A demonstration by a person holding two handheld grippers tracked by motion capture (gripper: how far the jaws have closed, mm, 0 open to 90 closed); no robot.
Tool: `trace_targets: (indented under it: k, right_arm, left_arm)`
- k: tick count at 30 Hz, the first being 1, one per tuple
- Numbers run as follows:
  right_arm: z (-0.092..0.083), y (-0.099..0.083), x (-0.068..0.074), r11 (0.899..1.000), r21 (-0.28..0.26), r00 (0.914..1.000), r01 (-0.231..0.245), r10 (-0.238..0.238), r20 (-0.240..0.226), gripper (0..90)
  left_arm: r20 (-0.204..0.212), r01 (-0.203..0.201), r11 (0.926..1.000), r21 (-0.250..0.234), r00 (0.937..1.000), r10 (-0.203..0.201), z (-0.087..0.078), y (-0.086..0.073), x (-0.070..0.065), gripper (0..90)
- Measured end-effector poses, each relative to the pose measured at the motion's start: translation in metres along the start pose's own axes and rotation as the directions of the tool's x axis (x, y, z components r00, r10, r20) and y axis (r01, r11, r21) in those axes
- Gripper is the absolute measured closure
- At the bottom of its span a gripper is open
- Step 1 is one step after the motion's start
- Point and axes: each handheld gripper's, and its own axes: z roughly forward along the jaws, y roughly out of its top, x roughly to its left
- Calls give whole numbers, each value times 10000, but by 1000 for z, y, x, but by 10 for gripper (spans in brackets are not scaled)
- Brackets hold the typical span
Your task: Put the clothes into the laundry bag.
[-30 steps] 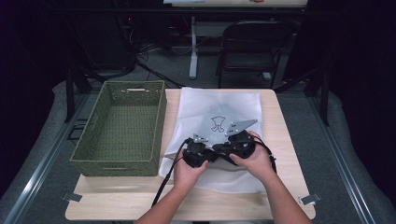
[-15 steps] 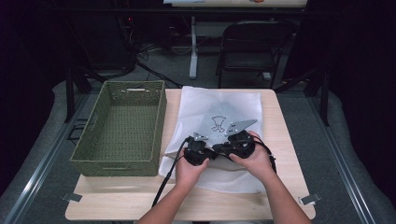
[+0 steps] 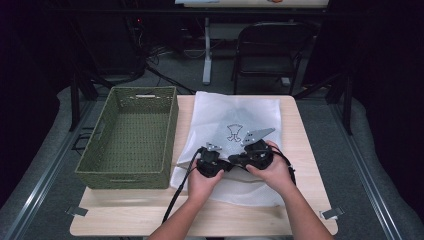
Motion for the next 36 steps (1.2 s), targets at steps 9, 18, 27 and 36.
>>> trace_targets:
  k: [9,18,27,36]
  right_arm:
    - [-1,-1,-1,10000,-11,10000,-75,75,17,894]
    - [-2,-1,-2,10000,16,10000,-92,92,-13,894]
    - [-1,-2,-1,9999,121,10000,-81,80,31,894]
    - [-1,-3,0,9992,382,9999,-103,100,83,894]
  left_arm:
    - [33,-191,9998,71,9998,191,-15,-4,3,565]
    - [38,-447,9990,67,9990,447,-34,-12,2,534]
    - [59,-680,9977,-33,9977,680,-58,-20,6,531]
    - [-8,-982,9952,14,9952,982,-82,-30,11,532]
